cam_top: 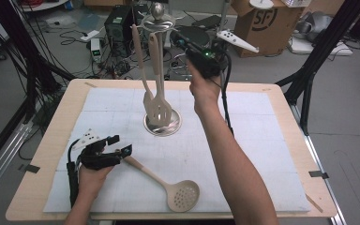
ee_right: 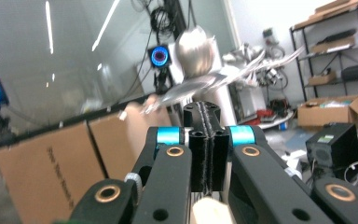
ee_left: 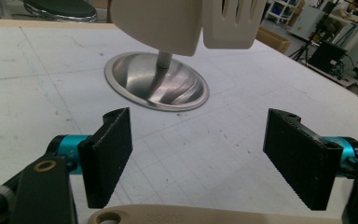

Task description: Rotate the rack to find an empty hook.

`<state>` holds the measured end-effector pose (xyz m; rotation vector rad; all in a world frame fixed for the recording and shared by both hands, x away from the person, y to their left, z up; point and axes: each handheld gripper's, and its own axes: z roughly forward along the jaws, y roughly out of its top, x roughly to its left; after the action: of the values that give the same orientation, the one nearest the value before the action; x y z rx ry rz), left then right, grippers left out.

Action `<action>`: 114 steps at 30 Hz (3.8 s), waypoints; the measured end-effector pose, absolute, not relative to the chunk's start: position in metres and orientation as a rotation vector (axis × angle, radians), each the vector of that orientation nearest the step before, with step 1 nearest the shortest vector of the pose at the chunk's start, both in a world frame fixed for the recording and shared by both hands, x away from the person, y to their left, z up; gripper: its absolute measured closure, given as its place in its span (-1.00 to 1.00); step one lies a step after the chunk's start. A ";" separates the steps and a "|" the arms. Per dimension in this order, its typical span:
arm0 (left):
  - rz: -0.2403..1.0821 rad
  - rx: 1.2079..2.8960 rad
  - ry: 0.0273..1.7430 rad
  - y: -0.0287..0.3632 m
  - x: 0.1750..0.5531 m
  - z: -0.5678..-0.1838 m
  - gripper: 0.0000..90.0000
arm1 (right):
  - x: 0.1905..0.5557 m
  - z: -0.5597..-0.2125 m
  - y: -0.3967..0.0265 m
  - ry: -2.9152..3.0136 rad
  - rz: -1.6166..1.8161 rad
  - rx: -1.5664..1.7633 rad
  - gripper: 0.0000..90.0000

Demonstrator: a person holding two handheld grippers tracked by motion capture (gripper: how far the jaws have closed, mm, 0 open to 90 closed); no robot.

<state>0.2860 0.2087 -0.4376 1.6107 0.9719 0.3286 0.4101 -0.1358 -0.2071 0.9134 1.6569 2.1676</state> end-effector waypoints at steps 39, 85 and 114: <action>0.326 1.611 0.977 0.209 0.285 -0.438 -0.46 | 0.397 -0.206 -0.093 1.770 2.074 0.906 1.00; 0.325 1.618 0.973 0.207 0.285 -0.438 -0.46 | 0.404 -0.178 -0.137 1.649 2.098 0.947 1.00; 0.324 1.619 0.975 0.207 0.285 -0.439 -0.45 | 0.397 -0.175 -0.139 1.653 2.006 0.889 1.00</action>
<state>0.2847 0.2074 -0.4385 1.6193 0.9753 0.3239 0.3966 -0.1390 -0.1753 0.8885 1.6529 2.0056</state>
